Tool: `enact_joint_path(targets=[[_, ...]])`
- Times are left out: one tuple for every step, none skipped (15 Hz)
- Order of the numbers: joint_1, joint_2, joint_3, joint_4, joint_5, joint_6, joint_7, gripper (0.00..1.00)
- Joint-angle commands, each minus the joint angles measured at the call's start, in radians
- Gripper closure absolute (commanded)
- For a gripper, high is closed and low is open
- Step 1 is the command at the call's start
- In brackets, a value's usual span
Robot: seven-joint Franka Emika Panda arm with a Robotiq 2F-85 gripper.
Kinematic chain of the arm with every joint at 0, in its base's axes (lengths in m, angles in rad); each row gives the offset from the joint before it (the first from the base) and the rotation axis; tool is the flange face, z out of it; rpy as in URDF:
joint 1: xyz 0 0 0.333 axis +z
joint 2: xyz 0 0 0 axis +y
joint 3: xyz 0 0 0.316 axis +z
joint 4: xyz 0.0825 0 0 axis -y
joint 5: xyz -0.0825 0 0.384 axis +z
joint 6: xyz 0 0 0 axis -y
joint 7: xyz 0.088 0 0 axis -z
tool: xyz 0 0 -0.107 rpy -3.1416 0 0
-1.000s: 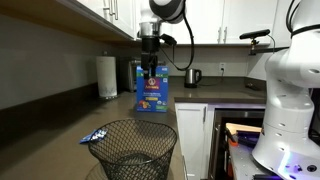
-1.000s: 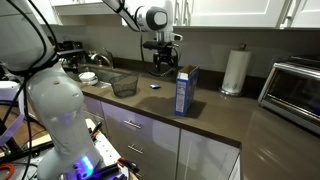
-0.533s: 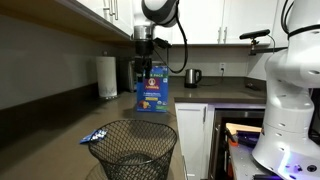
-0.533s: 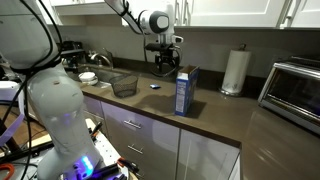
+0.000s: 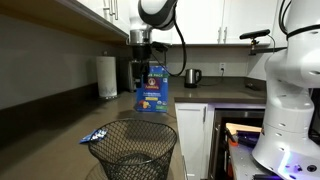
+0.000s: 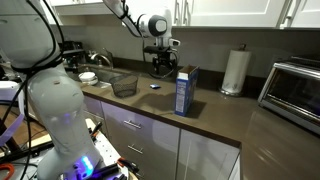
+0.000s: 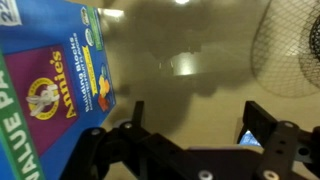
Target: Get the blue item on the table and place it in the blue box
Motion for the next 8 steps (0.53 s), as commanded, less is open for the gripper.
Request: enact_joint_path(targets=[[0.022, 0.072, 0.034, 0.033, -0.004, 0.014, -0.005, 0.00], [0.029, 0.090, 0.044, 0.039, -0.003, 0.018, -0.009, 0.00], [0.037, 0.114, 0.053, 0.049, -0.008, 0.031, -0.005, 0.00], [0.041, 0.133, 0.059, 0.058, -0.008, 0.039, -0.009, 0.00], [0.046, 0.164, 0.066, 0.074, -0.009, 0.060, -0.011, 0.00], [0.051, 0.186, 0.071, 0.087, -0.003, 0.076, -0.018, 0.00], [0.053, 0.217, 0.075, 0.105, 0.005, 0.096, -0.032, 0.00], [0.055, 0.241, 0.080, 0.120, 0.004, 0.115, -0.032, 0.00]])
